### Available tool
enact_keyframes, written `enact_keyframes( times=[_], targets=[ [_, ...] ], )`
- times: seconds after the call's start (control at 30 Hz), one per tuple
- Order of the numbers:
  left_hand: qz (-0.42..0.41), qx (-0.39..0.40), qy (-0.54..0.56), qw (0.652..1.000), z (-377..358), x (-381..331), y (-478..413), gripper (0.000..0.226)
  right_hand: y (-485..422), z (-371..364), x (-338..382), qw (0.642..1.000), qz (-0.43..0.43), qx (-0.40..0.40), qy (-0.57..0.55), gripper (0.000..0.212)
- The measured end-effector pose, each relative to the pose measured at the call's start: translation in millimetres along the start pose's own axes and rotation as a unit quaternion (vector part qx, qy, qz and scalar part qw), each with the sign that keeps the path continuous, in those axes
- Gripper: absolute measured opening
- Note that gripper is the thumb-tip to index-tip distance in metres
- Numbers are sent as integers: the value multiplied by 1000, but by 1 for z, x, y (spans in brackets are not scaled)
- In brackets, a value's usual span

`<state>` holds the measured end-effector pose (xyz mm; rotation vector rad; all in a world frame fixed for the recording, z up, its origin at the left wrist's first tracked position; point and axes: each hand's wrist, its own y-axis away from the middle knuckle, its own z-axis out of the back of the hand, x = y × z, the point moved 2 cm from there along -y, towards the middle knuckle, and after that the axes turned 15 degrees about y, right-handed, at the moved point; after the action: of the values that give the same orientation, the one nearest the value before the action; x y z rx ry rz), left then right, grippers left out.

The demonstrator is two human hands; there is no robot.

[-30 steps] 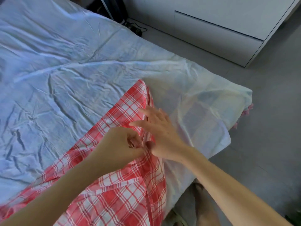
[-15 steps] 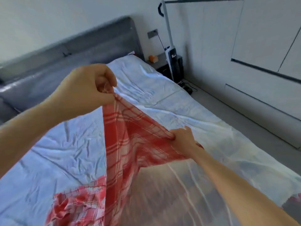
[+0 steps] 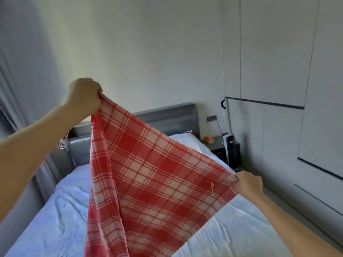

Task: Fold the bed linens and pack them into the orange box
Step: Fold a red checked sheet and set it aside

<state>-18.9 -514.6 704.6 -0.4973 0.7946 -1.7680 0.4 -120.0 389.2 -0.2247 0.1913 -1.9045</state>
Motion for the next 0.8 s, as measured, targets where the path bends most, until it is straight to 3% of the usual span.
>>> enact_keyframes(
  times=[0.13,0.23,0.3,0.4,0.47,0.53,0.67,0.73,0.8],
  targets=[
    [30,0,-101,994,58,61,6,6,-31,113,20,983,-10,-103,-151,42],
    [104,-30,-153,982,91,122,15,8,-58,203,40,915,-9,-176,-362,22],
    [158,-43,-147,976,102,151,25,12,-66,242,62,881,-20,-195,-431,23],
    [186,-50,-114,975,94,175,38,17,-71,263,90,912,-47,-177,-368,22],
    [204,-61,-99,972,87,188,48,17,-74,276,99,908,-41,-179,-376,19],
    [221,-98,-82,967,88,200,51,17,-71,299,101,879,6,-136,-456,16],
    [277,-125,-78,949,106,224,35,13,-60,355,110,804,92,27,-587,21],
    [316,-124,-38,940,117,239,16,8,-71,374,117,786,99,32,-609,14],
    [352,-99,70,928,117,251,-5,12,-91,380,129,789,93,21,-607,10]
  ],
)
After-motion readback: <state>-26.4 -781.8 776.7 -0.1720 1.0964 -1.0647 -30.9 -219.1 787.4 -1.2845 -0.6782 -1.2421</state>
